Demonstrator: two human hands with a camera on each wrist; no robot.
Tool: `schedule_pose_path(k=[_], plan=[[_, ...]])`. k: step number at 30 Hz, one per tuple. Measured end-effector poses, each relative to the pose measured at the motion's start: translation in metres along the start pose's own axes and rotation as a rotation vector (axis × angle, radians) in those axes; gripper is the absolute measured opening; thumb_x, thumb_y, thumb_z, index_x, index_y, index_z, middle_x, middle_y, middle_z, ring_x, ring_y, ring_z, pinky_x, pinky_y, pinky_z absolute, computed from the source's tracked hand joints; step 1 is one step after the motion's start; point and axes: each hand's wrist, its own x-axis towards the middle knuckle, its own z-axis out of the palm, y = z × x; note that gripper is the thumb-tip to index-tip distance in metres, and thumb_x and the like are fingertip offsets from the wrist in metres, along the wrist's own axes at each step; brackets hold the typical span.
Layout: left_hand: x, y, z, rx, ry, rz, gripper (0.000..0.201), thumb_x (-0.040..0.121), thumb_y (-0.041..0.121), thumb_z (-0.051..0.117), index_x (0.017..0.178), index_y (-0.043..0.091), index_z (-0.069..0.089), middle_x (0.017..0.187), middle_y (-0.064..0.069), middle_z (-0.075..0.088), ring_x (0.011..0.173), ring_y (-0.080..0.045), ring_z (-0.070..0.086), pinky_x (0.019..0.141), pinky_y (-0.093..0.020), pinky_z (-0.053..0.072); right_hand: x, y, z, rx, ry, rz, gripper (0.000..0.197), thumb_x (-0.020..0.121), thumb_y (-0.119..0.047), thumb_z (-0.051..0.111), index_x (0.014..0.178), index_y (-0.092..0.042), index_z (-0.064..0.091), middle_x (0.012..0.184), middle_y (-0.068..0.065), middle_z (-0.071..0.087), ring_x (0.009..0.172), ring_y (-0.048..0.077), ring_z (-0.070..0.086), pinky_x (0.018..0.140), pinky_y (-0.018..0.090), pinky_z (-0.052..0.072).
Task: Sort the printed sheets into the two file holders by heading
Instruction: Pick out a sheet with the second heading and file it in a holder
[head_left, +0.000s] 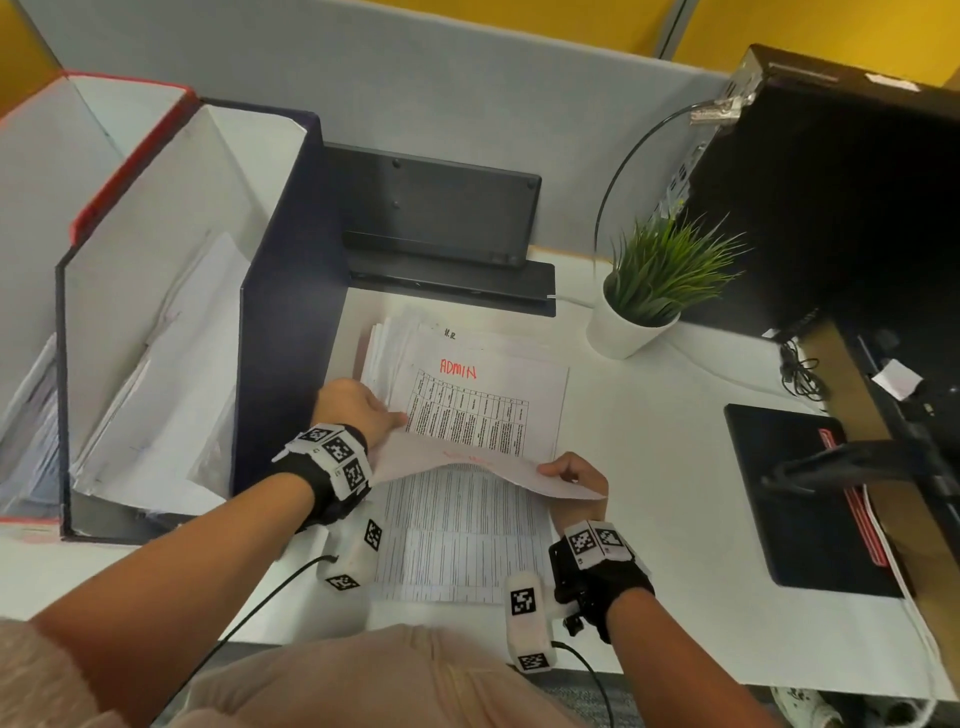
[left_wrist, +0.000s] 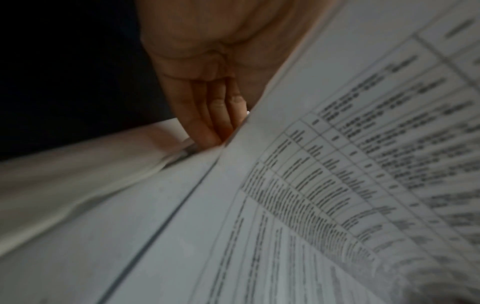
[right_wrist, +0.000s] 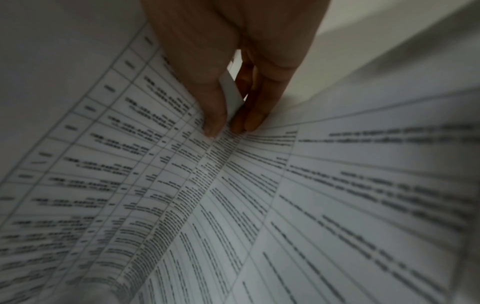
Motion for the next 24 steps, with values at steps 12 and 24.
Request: schedule_pose_path(k=[12,24], plan=[[-0.003,-0.004,0.005,0.158,-0.009,0.155,0.031,0.084,0.018,0.064,0.056,0.010,0.057,0.065,-0.007,0.060,0.063,-0.022,0.059,0.059,-0.026,0.047,0.000,-0.001,0.002,-0.048,0.003,-0.082,0.025,0.071,0.020,0.061,0.066,-0.004,0.057,0.091,0.011,0.055,0.083,0.022,0.051,0.071,0.010,0.044],[-0.034,-0.010,0.010,-0.548,0.133,0.280,0.013,0.091,0.003,0.050,0.085,0.012,0.058,0.086,-0.006,0.064,0.077,-0.018,0.059,0.068,-0.026,0.049,0.009,-0.004,-0.001,-0.376,0.072,-0.131,0.029,0.069,-0.007,0.079,0.085,-0.001,0.055,0.075,0.003,0.059,0.064,0.013,0.053,0.050,0.010,0.039]])
